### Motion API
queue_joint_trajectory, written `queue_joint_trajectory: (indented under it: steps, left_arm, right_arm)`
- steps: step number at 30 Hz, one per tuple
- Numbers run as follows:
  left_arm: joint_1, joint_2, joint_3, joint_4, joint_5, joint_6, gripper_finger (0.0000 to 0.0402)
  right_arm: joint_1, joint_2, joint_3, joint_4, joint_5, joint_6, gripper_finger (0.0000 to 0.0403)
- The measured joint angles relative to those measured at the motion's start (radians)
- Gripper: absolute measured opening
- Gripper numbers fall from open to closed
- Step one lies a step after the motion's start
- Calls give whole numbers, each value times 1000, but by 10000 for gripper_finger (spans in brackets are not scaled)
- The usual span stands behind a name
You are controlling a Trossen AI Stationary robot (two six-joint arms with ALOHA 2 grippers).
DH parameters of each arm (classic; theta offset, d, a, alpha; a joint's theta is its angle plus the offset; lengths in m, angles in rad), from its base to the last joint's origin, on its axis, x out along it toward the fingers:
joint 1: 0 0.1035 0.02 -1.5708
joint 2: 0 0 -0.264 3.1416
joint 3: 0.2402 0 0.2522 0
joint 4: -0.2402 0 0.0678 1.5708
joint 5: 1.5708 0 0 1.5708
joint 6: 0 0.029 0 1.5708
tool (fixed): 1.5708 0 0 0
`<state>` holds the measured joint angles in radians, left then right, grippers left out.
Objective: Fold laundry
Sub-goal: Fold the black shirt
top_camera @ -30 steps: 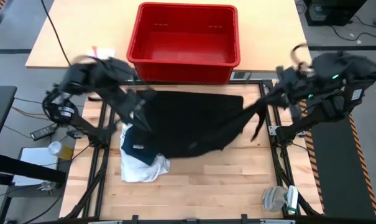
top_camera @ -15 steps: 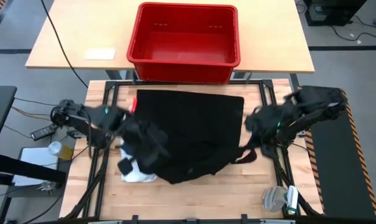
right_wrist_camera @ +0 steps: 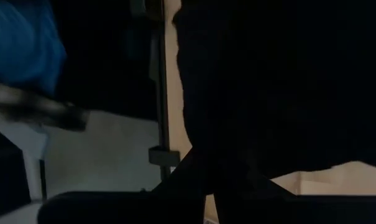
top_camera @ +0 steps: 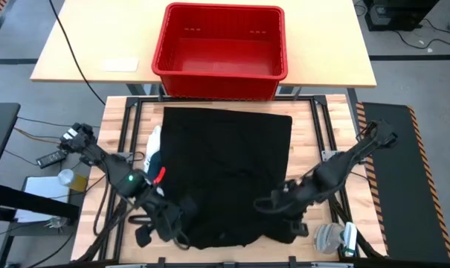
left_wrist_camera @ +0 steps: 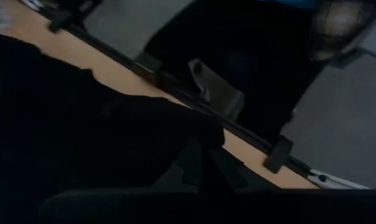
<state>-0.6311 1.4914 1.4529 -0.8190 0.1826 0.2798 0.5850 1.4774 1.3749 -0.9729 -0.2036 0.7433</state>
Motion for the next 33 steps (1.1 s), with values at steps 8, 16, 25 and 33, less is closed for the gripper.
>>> queue_joint_trajectory:
  steps: [8,16,25,33]
  left_arm:
    - [-63,0,-191,149,-31,-134,7]
    - [-92,0,-332,233,-105,-362,7]
    - [-111,0,-426,366,-222,-671,71]
    - [-129,-7,-438,678,-158,-759,224]
  right_arm:
    - [15,192,-67,58,4,-13,23]
    - [16,360,-67,155,-29,-61,23]
    - [39,465,-67,221,19,-94,95]
    - [35,425,-18,136,-187,22,224]
